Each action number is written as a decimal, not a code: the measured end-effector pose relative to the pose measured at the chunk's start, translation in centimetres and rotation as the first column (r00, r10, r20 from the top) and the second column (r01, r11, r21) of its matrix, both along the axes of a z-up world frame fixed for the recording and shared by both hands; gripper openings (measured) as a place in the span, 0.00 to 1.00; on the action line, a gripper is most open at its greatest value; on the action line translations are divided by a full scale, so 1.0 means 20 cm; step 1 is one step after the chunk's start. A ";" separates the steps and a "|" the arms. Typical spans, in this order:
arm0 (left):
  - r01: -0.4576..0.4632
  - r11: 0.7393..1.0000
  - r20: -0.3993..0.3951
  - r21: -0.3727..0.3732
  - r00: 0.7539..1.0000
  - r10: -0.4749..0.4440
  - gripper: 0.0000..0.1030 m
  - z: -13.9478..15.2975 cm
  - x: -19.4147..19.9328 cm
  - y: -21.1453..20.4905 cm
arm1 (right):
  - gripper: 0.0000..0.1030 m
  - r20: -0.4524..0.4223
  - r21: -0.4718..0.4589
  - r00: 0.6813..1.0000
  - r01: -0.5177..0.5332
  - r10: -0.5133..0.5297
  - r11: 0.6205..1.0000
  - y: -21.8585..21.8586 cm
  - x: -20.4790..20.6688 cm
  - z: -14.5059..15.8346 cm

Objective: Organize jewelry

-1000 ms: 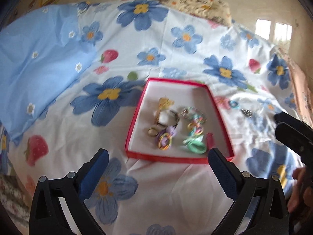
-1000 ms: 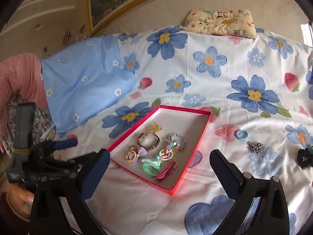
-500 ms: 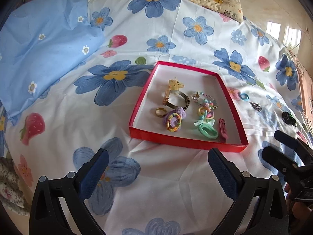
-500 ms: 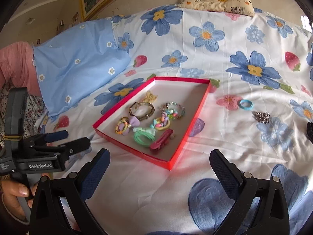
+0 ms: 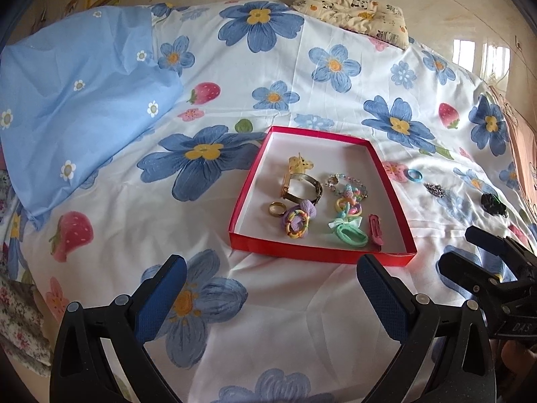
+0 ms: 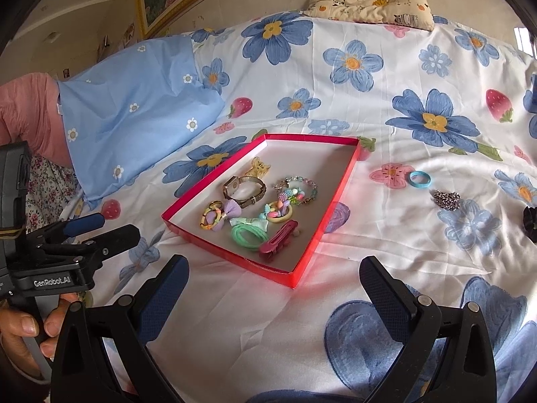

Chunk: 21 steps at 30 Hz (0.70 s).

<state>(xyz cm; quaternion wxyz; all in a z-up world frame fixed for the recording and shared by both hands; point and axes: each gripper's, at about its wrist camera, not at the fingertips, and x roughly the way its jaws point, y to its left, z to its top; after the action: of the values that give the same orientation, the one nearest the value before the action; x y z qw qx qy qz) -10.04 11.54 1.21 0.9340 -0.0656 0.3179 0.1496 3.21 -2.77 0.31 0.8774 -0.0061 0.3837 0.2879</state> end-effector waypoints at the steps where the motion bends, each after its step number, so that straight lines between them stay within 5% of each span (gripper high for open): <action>1: 0.002 1.000 0.002 0.002 1.000 -0.002 1.00 0.00 0.00 0.00 | 0.99 0.000 0.001 1.000 0.002 -0.002 1.000 0.00 0.00 0.00; 21: 0.014 1.000 0.002 0.026 1.000 -0.014 1.00 0.02 -0.03 -0.02 | 0.99 0.005 0.012 1.000 0.001 -0.001 1.000 -0.01 0.00 0.03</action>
<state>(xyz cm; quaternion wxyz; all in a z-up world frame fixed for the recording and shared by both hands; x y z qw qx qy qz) -10.70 11.19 1.63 0.9361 -0.0514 0.3155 0.1469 3.14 -2.91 0.86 0.8786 -0.0015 0.3799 0.2895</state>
